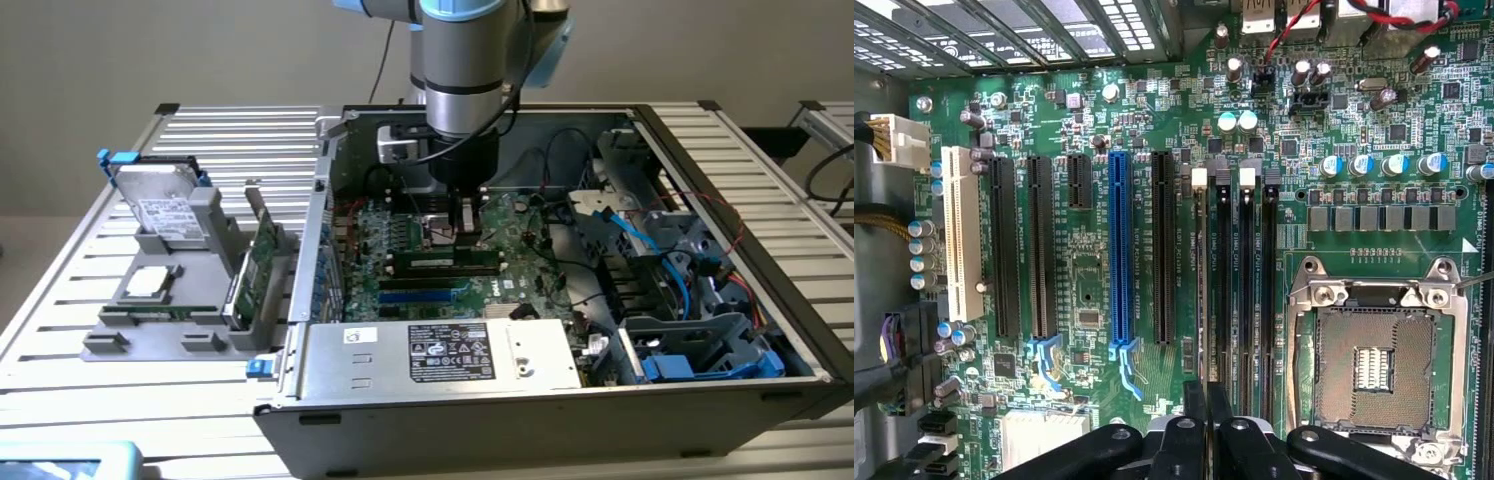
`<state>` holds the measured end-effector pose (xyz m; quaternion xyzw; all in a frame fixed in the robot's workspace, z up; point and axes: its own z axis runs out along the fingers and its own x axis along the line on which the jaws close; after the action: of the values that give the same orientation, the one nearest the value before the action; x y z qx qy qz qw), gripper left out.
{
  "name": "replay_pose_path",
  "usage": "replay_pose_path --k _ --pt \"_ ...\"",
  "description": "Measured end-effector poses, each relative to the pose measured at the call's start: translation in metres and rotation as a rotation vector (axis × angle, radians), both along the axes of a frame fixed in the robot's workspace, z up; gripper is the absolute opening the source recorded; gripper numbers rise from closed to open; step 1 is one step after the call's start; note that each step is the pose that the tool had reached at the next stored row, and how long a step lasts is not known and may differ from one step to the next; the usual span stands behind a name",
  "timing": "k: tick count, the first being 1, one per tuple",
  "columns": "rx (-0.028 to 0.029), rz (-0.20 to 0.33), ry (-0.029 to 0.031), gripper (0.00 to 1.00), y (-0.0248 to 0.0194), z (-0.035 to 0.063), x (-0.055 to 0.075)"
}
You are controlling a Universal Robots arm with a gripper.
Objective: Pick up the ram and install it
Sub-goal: 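Insert the ram into the slot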
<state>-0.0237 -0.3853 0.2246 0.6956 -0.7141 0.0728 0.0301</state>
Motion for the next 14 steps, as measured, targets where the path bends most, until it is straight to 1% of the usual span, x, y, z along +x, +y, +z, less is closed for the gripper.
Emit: replay_pose_path --k 2,3,4,5,10,14 --pt "0.0001 0.000 0.0000 0.14 0.0000 0.0000 0.000" --pt "0.0004 0.000 -0.0002 0.20 0.0000 0.0000 0.000" --pt "0.0002 0.000 -0.0001 0.20 0.0001 0.0003 0.000" --pt "0.0002 0.000 -0.0002 0.27 0.0000 0.0007 0.000" --pt "0.0000 0.000 -0.0001 0.27 0.0000 0.0054 0.001" --pt "0.0000 0.000 0.0008 0.27 0.0000 0.0100 0.005"
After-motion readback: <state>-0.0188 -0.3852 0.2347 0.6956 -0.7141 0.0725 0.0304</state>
